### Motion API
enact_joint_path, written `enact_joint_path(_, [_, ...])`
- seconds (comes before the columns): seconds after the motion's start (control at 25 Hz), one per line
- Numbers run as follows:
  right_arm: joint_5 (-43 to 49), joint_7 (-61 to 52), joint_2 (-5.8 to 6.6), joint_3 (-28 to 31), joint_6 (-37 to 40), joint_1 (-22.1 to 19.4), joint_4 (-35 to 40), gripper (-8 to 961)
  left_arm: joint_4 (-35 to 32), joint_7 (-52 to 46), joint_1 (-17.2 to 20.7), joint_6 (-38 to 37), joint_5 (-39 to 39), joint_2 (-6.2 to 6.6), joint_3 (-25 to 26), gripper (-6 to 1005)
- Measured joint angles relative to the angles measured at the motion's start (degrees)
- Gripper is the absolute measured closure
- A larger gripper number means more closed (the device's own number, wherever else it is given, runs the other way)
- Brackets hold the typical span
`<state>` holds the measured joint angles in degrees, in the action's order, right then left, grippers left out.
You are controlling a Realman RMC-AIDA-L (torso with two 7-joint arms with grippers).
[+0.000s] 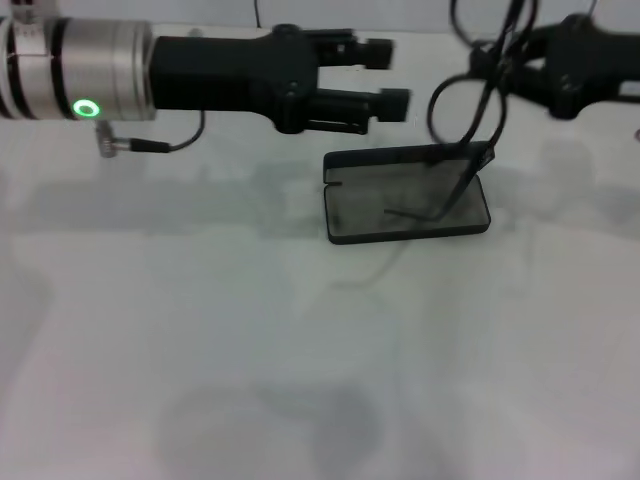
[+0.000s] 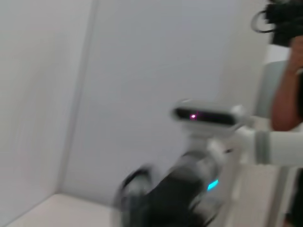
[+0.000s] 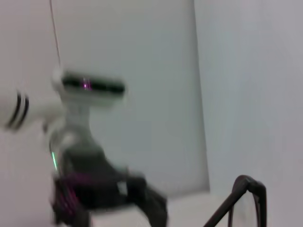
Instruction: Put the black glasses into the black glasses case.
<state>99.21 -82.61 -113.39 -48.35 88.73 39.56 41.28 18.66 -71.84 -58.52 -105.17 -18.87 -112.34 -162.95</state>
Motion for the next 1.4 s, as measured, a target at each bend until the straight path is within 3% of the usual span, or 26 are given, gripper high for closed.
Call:
enact_joint_path(0.04, [-2.42, 0.01, -0.26, 2.78, 2.56, -1.53, 2.26, 849, 0.17, 0.03, 0.44, 1.02, 0.00, 0.01, 0.00, 201])
enact_joint_path(0.24, [-7.95, 0.57, -0.61, 3.39, 3.11, -3.30, 4.27, 849, 0.13, 1.23, 1.39, 6.07, 1.34, -1.01, -0.05, 201])
enact_joint_path(0.48, [-8.81, 1.21, -2.00, 3.17, -0.37, -1.78, 4.10, 849, -0.50, 3.59, -1.99, 6.75, 10.80, -4.33, -0.10, 201])
enact_joint_path(0.64, [-8.94, 1.82, -2.32, 0.70, -4.22, 0.10, 1.35, 849, -1.05, 3.65, -3.15, 5.36, 12.31, -4.76, -0.10, 201])
enact_joint_path(0.84, [-8.41, 1.99, -2.21, -4.70, -9.75, 1.48, -0.56, 850, -1.34, 3.98, -3.69, 3.09, 12.12, -4.52, -0.09, 201])
enact_joint_path(1.08, [-8.09, 1.65, -2.08, -10.08, -13.48, 1.85, -0.60, 850, -0.96, 3.80, -3.94, 1.55, 10.05, -3.22, 0.01, 201])
enact_joint_path(1.4, [-5.29, 1.43, -2.02, -13.08, -14.68, 2.97, -0.60, 850, -0.67, 3.69, -3.95, 1.07, 8.69, -2.39, 0.00, 201])
